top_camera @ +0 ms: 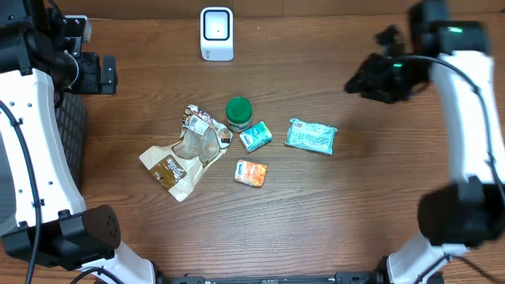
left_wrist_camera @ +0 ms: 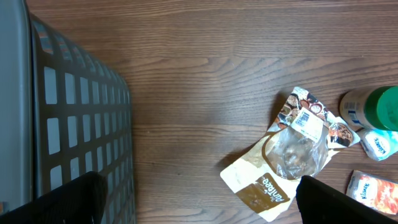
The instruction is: Scan the item barcode
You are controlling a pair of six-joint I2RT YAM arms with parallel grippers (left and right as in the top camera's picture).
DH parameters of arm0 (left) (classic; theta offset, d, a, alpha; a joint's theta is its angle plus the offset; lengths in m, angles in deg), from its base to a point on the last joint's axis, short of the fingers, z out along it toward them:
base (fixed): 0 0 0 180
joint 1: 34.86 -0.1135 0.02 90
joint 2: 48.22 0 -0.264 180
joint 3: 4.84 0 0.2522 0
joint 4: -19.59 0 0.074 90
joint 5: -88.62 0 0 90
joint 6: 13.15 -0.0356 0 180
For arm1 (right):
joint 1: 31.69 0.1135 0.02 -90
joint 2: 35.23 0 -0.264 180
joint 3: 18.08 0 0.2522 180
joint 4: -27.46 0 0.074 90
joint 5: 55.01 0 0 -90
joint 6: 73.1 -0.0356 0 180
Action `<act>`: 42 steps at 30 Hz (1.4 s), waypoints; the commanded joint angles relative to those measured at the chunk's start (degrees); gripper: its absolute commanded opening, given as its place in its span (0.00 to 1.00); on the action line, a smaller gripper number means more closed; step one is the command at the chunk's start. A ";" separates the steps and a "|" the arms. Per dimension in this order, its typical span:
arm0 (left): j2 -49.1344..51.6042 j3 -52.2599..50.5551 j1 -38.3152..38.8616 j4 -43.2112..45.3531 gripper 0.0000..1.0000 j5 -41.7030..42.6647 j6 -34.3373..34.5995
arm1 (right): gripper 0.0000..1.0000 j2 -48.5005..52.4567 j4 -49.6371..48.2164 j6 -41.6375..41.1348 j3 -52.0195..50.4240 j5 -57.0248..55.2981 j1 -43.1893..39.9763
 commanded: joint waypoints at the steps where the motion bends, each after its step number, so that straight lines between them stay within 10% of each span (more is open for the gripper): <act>1: 0.28 0.02 -0.22 0.22 1.00 0.42 -1.27 | 0.47 -4.39 3.58 -0.33 1.22 -3.80 -2.27; 7: 0.28 0.02 -0.22 0.22 1.00 0.42 -1.27 | 0.56 -4.76 3.89 -0.09 -2.58 -6.60 -3.21; 18: 0.28 0.02 -0.22 0.22 0.99 0.42 -1.27 | 0.59 -3.89 -30.23 -6.45 -37.83 3.76 -3.15; 34: 0.28 0.02 -0.22 0.22 0.99 0.42 -1.27 | 0.59 10.75 -45.29 -5.70 -42.56 10.16 2.01; 42: 0.28 0.02 -0.22 0.22 0.99 0.42 -1.27 | 0.29 14.03 -49.20 -10.23 -42.53 9.99 3.74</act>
